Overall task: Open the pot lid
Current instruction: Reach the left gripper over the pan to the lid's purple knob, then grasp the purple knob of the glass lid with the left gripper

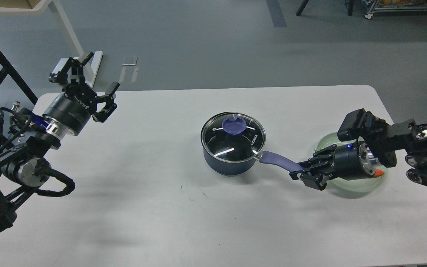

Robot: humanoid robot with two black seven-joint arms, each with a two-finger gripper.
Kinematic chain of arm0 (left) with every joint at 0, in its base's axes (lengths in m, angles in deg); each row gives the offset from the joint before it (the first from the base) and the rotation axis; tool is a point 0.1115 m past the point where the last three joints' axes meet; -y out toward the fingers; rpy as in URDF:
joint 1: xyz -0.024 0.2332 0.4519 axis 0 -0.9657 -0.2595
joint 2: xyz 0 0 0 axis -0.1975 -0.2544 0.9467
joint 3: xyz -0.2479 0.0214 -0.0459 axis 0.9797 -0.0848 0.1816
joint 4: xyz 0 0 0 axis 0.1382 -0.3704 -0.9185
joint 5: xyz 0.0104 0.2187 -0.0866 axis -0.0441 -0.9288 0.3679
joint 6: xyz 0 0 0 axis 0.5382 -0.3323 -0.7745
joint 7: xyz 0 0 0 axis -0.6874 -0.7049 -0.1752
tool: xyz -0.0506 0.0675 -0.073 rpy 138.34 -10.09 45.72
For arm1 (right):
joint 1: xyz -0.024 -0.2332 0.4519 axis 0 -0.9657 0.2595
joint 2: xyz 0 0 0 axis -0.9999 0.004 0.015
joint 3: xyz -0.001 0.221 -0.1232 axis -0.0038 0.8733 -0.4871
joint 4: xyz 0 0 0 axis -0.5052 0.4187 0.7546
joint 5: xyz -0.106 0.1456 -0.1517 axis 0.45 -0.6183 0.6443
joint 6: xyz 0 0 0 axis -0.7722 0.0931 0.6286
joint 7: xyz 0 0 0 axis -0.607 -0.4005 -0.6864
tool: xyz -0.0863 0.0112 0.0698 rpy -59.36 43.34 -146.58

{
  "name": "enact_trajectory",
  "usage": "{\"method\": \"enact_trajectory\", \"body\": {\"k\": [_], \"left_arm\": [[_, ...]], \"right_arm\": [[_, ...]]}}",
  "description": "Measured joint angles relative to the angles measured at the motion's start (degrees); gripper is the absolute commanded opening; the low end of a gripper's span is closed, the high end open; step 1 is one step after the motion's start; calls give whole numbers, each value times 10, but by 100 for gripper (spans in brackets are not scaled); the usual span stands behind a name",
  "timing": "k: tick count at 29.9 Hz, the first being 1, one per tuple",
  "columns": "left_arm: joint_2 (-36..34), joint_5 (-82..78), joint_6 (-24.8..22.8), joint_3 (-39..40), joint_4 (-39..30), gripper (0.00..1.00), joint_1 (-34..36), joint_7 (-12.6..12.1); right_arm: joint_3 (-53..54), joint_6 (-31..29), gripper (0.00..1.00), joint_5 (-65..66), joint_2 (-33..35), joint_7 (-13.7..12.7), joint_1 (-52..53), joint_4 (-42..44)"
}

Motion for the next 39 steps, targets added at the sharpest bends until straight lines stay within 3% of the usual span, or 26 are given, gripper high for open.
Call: {"method": "enact_trajectory", "body": {"k": [10,15,21,30,39], "left_arm": [[21,-583,3,-135,-29,99,208,0],[80,-795,54,-231,-30,99,292,0],[162,-850,89,-318,13,99,342,0],[272,-878,115,-328,153,99,354,0],[306,-877,130,-360,189,99,352,0]], "right_arm": [[0,0,31,-2,0,0,1,0],[-1,0,31,-2,0,0,-1,0],[-2,0,31,-2,0,0,-1,0],[-7,0,31,-2,1,0,-4,0],[-7,0,32,-3,1,0,-4,0]]}}
